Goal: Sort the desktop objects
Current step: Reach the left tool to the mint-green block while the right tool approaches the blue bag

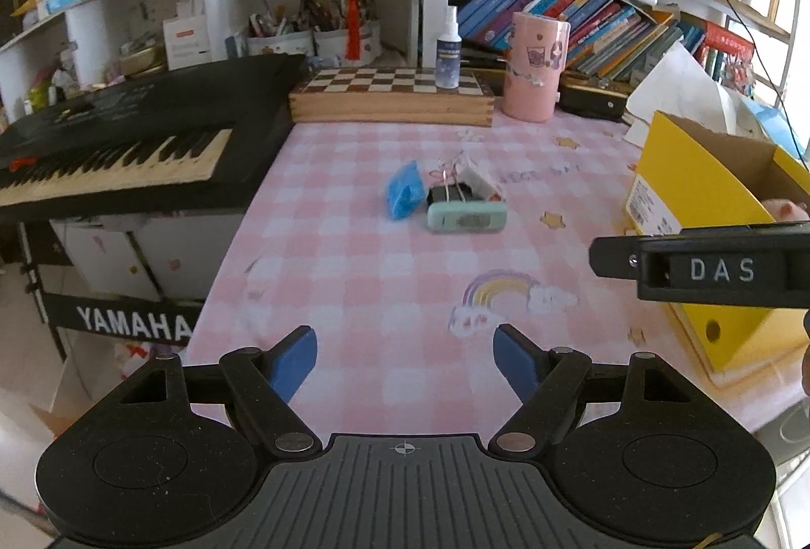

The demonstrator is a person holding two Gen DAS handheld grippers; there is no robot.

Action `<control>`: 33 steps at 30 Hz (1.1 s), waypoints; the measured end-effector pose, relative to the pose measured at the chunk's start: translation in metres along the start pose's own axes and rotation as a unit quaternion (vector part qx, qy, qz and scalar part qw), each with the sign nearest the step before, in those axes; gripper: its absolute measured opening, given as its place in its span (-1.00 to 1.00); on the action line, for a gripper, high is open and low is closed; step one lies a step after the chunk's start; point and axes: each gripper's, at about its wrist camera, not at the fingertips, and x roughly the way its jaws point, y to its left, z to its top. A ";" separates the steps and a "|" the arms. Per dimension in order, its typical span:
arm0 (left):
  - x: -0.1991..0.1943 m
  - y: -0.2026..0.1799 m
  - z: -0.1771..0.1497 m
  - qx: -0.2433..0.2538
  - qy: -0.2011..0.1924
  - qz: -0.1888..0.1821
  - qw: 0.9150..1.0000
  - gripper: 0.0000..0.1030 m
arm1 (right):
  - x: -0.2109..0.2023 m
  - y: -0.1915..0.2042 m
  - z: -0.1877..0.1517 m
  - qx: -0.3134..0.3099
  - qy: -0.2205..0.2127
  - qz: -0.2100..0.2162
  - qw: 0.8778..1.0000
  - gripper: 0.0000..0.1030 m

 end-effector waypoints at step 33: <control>0.150 -0.039 0.062 -0.011 0.024 -0.012 1.000 0.35 | 0.099 -0.046 0.094 0.009 0.011 0.018 1.000 0.36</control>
